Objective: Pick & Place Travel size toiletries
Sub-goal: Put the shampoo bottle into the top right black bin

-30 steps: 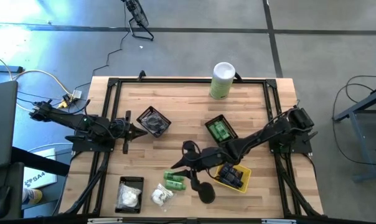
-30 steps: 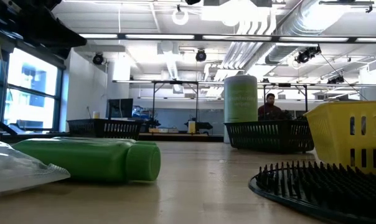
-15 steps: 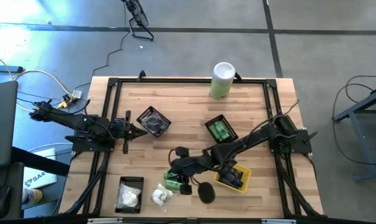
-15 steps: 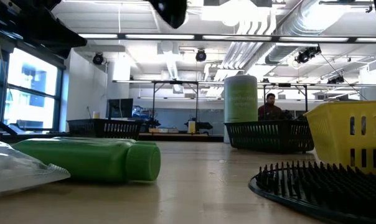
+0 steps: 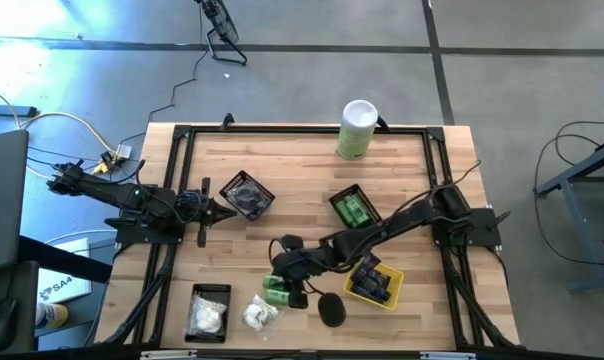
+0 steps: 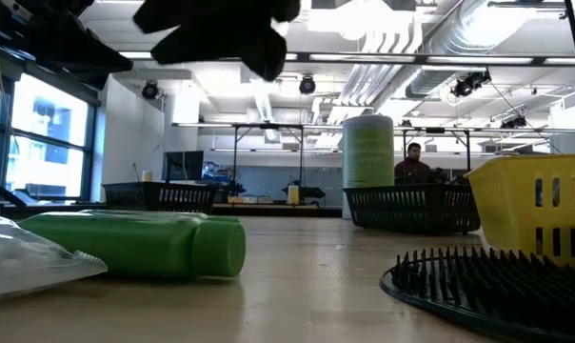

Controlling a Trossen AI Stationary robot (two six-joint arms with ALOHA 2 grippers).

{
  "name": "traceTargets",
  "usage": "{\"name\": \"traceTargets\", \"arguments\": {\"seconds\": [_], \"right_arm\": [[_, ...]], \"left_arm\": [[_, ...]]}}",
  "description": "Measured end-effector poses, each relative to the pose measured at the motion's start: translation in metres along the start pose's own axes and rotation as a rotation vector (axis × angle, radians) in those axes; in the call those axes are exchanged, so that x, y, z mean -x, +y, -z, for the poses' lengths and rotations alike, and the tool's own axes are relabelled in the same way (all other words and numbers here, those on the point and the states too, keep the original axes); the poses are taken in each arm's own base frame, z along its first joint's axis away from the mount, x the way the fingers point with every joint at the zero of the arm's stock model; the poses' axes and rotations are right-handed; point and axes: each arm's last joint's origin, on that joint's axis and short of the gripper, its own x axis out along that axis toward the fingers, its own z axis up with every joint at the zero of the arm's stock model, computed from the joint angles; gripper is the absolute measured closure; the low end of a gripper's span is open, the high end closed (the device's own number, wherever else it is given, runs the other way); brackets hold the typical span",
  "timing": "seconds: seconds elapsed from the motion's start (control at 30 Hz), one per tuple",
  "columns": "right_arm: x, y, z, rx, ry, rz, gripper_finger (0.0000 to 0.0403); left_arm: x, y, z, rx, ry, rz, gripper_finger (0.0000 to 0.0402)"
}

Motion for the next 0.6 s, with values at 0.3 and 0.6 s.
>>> {"name": "traceTargets", "arguments": {"seconds": [0.3,0.6], "right_arm": [[-0.019,-0.004,0.013,0.000,0.015,0.074,0.0133],[-0.037,-0.008,0.026,-0.043,0.029,0.109,0.0110]], "left_arm": [[0.000,0.000,0.000,-0.001,0.004,0.000,0.0401],[0.000,0.000,0.000,-0.001,0.003,0.000,0.0402]]}}
